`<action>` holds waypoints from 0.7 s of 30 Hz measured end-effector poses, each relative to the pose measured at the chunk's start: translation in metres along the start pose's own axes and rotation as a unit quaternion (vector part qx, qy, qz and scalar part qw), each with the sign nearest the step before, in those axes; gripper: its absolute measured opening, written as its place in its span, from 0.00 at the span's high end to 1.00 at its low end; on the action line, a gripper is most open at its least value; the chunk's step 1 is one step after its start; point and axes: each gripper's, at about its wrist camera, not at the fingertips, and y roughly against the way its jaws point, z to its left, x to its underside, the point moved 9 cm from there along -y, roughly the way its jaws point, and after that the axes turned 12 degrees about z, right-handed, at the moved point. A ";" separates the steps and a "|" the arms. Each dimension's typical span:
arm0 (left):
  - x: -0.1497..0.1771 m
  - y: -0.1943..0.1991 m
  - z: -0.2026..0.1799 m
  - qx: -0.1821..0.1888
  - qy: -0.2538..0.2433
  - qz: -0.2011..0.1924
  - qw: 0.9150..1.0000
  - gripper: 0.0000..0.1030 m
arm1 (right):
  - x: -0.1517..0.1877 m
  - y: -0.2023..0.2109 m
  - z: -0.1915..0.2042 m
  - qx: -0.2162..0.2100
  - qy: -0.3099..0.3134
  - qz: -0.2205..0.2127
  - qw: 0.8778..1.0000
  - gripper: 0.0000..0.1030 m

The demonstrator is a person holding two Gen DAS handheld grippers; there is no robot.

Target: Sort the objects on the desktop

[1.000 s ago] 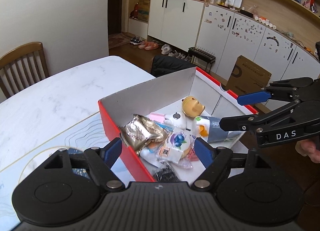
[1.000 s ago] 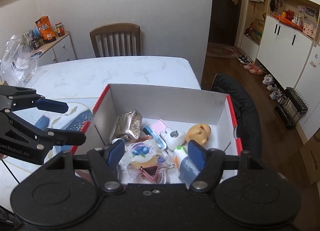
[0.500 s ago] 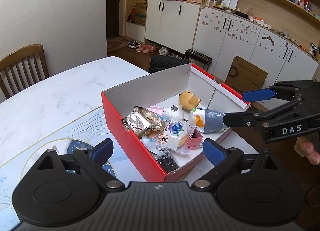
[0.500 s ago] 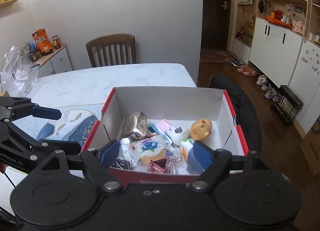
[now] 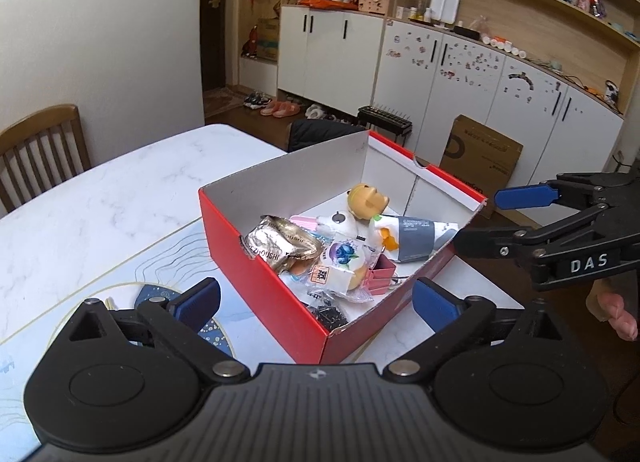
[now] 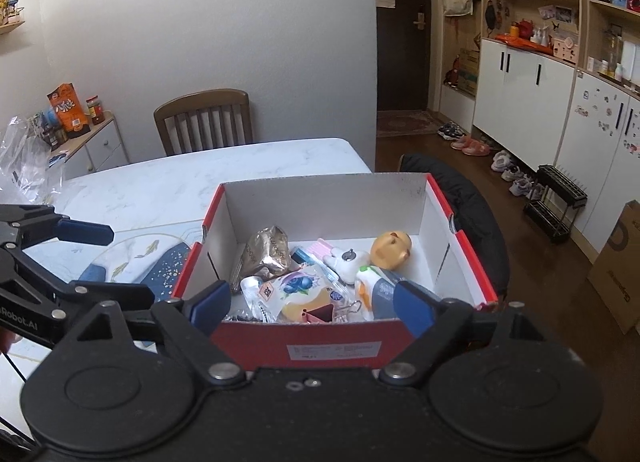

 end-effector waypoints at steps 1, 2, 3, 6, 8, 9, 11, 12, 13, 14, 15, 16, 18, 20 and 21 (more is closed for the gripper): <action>0.000 0.001 -0.001 0.001 -0.004 -0.003 1.000 0.00 | 0.002 0.000 0.001 0.000 -0.003 0.001 1.000 0.14; 0.000 0.003 -0.002 0.002 -0.009 -0.006 1.000 0.00 | 0.003 0.000 0.001 0.001 -0.005 0.002 1.000 0.14; 0.000 0.004 -0.003 0.003 -0.011 -0.009 1.000 0.00 | 0.004 0.000 0.002 0.002 -0.005 0.002 1.000 0.14; 0.000 0.006 -0.005 0.014 -0.017 -0.013 1.000 0.00 | 0.007 0.000 0.004 0.004 -0.007 0.004 1.000 0.14; 0.001 0.006 -0.005 0.015 -0.017 -0.011 1.000 0.00 | 0.008 0.000 0.006 0.003 -0.009 0.005 1.000 0.14; 0.001 0.006 -0.006 0.013 -0.019 -0.009 1.000 0.00 | 0.008 0.000 0.006 0.004 -0.008 0.005 1.000 0.14; 0.002 0.003 -0.006 0.003 -0.023 -0.004 1.000 0.00 | 0.008 0.000 0.007 0.004 -0.009 0.005 1.000 0.14; 0.003 0.003 -0.006 0.003 -0.024 -0.002 1.000 0.00 | 0.008 0.001 0.007 0.005 -0.010 0.006 1.000 0.14; 0.004 0.002 -0.005 0.005 -0.021 0.000 1.000 0.00 | 0.008 0.000 0.007 0.006 -0.010 0.006 1.000 0.14; 0.005 0.001 -0.005 0.008 -0.019 0.002 1.000 0.00 | 0.009 0.000 0.007 0.007 -0.010 0.006 1.000 0.14; 0.005 0.001 -0.004 0.011 -0.016 0.003 1.000 0.00 | 0.009 0.000 0.007 0.007 -0.010 0.007 1.000 0.14; 0.005 0.001 -0.003 0.011 -0.014 0.004 1.000 0.00 | 0.010 0.000 0.008 0.008 -0.010 0.008 1.000 0.14; 0.006 0.000 -0.003 0.011 -0.017 0.005 1.000 0.00 | 0.010 0.000 0.009 0.009 -0.009 0.009 1.000 0.14; 0.006 -0.001 -0.003 0.009 -0.019 0.006 1.000 0.00 | 0.011 0.000 0.010 0.010 -0.009 0.010 1.000 0.14; 0.006 -0.001 -0.003 0.009 -0.021 0.006 1.000 0.00 | 0.011 -0.001 0.010 0.011 -0.009 0.011 1.000 0.14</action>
